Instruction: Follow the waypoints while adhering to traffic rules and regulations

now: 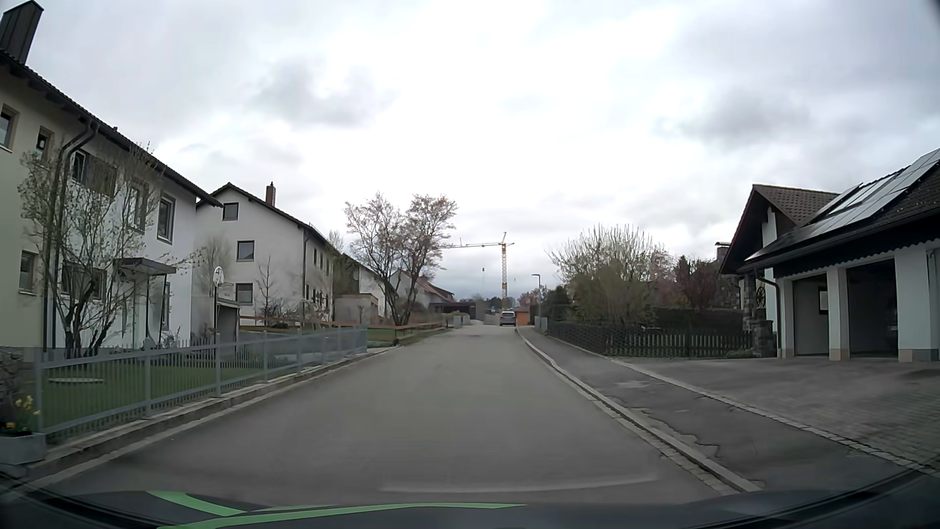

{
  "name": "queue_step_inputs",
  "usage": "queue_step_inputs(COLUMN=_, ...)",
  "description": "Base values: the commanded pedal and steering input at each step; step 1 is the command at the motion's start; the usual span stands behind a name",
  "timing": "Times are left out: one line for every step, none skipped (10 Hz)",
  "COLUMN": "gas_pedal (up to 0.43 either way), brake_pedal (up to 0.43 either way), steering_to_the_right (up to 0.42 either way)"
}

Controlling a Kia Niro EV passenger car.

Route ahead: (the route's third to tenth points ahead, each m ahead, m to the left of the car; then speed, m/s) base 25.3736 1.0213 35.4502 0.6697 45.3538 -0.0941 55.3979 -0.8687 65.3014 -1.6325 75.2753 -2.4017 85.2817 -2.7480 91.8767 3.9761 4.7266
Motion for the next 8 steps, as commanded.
queue_step_inputs(gas_pedal=0.087, brake_pedal=0.0, steering_to_the_right=0.017)
queue_step_inputs(gas_pedal=0.087, brake_pedal=0.0, steering_to_the_right=0.017)
queue_step_inputs(gas_pedal=0.087, brake_pedal=0.0, steering_to_the_right=0.017)
queue_step_inputs(gas_pedal=0.087, brake_pedal=0.0, steering_to_the_right=0.017)
queue_step_inputs(gas_pedal=0.087, brake_pedal=0.0, steering_to_the_right=0.017)
queue_step_inputs(gas_pedal=0.087, brake_pedal=0.0, steering_to_the_right=0.017)
queue_step_inputs(gas_pedal=0.087, brake_pedal=0.0, steering_to_the_right=0.011)
queue_step_inputs(gas_pedal=0.087, brake_pedal=0.0, steering_to_the_right=0.006)
